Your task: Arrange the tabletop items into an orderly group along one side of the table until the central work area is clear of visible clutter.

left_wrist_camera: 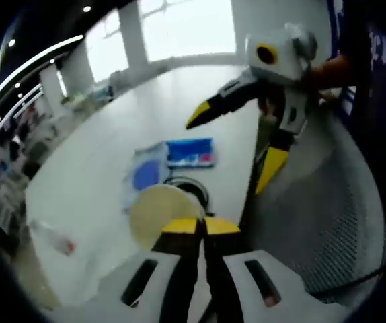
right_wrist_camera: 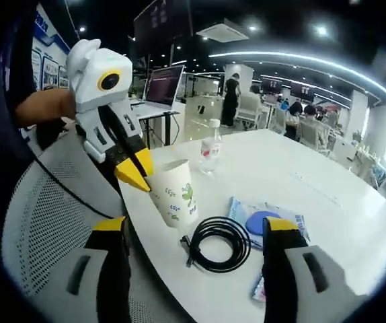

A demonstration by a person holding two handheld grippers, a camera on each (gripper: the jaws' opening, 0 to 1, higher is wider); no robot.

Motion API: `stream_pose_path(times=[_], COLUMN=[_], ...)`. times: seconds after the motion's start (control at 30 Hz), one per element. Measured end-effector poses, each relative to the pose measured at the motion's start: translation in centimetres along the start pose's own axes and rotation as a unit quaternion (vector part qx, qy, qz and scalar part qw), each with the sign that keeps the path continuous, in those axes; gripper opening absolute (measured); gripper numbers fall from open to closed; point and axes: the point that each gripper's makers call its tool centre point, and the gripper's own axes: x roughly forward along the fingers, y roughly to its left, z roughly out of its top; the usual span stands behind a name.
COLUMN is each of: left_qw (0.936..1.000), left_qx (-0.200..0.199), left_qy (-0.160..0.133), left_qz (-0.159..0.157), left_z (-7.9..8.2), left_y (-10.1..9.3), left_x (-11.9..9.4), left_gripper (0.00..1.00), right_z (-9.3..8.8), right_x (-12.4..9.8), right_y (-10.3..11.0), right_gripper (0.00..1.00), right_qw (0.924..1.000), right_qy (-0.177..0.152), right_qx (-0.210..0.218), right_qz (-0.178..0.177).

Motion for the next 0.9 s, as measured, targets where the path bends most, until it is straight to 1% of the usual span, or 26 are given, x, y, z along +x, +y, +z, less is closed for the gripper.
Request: stream_pose_path(times=[0.2,0.27,0.3,0.37,0.47,0.5,0.57,0.73,0.9], left_qw=[0.9991,0.9987,0.9987,0.9982,0.9977,0.9977,0.9972,0.9963,0.9951], left_qx=[0.036,0.042,0.041,0.047,0.053,0.053,0.056,0.061,0.069], left_qy=[0.021,0.028,0.029,0.036,0.042,0.043,0.048,0.06,0.068], left_qz=[-0.002,-0.003,-0.003,-0.003,0.0,0.0,0.004,0.011,0.018], left_z=[-0.3,-0.6,-0.6,-0.8,-1.1,-1.1,-1.4,-1.9,-2.4], left_y=[1.0,1.5,1.6,2.2,3.2,3.4,4.3,6.2,7.7], left_x=[0.7,1.0,1.0,1.2,1.5,1.5,1.7,2.3,2.9], left_gripper=[0.0,0.0,0.0,0.0,0.0,0.0,0.0,0.0,0.0], right_z=[-0.8,-1.2,-1.4,-1.6,-2.0,-2.1,-2.2,-2.0,-2.2], right_x=[-1.0,-1.4,-1.5,-1.7,-1.9,-2.0,-2.2,-2.8,-3.2], right_y=[-1.1,-1.6,-1.7,-2.1,-2.3,-2.5,-2.8,-3.6,-3.9], right_gripper=[0.91,0.92,0.93,0.93,0.96,0.97,0.98,1.0,1.0], right_qw=[0.9993,0.9985,0.9983,0.9979,0.9972,0.9969,0.9963,0.9933,0.9916], right_qy=[0.005,0.011,0.014,0.016,0.018,0.02,0.019,-0.003,-0.003], right_qx=[0.023,0.03,0.025,-0.009,0.012,0.015,0.02,0.048,0.055], right_qz=[-0.028,-0.045,-0.05,-0.061,-0.072,-0.074,-0.082,-0.105,-0.117])
